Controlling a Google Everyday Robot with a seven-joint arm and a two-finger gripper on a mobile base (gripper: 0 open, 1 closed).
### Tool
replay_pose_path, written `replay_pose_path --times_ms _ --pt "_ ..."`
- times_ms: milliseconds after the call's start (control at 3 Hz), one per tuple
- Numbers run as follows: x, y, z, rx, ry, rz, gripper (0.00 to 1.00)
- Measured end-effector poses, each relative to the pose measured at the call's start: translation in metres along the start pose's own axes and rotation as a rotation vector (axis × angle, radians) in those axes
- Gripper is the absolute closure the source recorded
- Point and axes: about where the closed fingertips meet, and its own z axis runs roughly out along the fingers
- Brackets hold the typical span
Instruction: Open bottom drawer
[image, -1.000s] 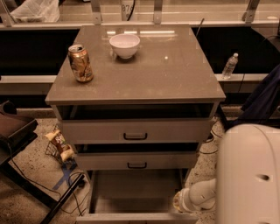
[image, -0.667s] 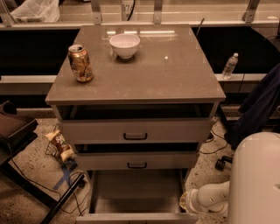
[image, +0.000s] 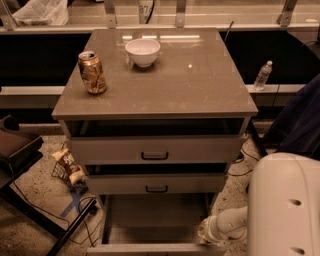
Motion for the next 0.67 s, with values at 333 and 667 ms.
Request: replay_pose_path --times_ms 333,667 --pt "-0.011 -0.006 0.044 -0.028 -0.034 0.004 1.0" --pt "-0.019 -0.013 0.09 -0.059 -0.077 0.013 1.0"
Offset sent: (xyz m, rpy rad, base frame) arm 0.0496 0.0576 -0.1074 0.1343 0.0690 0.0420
